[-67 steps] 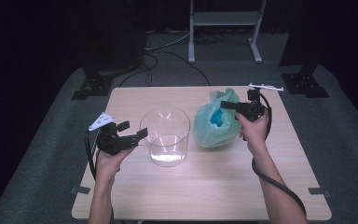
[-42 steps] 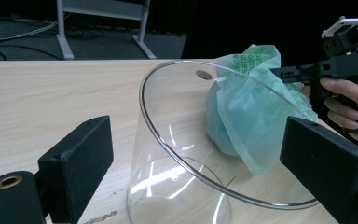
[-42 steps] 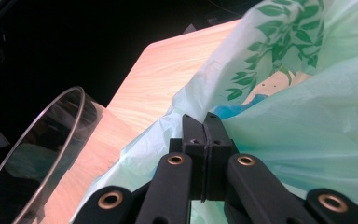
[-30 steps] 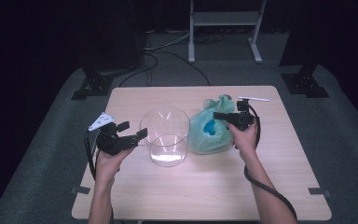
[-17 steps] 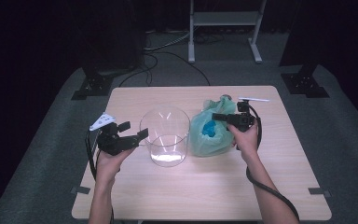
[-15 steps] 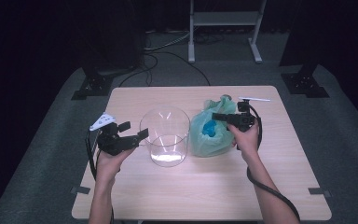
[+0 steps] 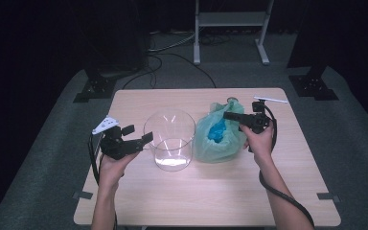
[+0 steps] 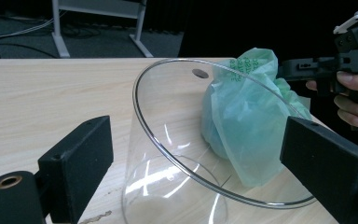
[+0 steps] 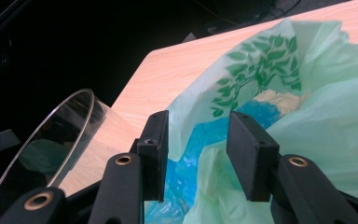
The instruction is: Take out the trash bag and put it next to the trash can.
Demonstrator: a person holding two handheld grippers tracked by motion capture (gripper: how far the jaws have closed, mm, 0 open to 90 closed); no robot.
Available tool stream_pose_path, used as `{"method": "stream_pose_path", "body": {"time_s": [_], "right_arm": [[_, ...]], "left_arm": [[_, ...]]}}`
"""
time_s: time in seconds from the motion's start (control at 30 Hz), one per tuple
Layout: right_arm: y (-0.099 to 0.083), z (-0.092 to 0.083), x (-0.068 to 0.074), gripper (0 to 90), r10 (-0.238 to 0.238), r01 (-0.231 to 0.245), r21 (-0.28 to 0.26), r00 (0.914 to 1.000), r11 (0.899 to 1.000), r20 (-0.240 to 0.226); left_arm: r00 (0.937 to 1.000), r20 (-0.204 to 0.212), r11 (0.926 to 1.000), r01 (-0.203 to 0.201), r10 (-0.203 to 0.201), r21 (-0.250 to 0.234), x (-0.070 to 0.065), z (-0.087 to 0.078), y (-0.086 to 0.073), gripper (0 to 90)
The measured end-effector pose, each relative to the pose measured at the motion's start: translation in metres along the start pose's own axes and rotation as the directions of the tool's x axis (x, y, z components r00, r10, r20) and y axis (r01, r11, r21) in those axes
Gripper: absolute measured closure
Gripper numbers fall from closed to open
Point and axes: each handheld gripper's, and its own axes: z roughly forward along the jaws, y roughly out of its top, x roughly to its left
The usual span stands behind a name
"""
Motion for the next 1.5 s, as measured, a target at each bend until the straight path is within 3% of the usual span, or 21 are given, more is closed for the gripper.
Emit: {"method": "stream_pose_path", "body": {"time_s": [0.3, 0.6, 0.9, 1.5], "right_arm": [[0.004, -0.011, 0.001, 57.5, -0.015, 0.015, -0.013, 0.9999, 1.0, -0.003], [-0.001, -0.033, 0.0, 50.0, -0.025, 0.024, -0.018, 0.9985, 1.0, -0.049], [-0.011, -0.048, -0.008, 46.8, -0.015, 0.014, -0.016, 0.9973, 1.0, -0.072], [-0.033, -0.061, -0.029, 45.4, 0.004, -0.003, 0.013, 0.998, 1.0, -0.063]], "left_arm": [[1.0, -0.003, 1.0, -0.001, 0.001, 0.0, 0.0, 0.0, 0.0, 8.4], [1.0, 0.002, 1.0, -0.004, 0.004, 0.007, -0.001, 0.002, -0.001, 8.4], [0.9999, 0.013, 1.0, -0.005, 0.005, 0.005, -0.004, 0.002, -0.001, 8.4], [1.0, 0.008, 1.0, -0.002, 0.002, 0.006, -0.002, 0.001, -0.001, 8.3]]}}
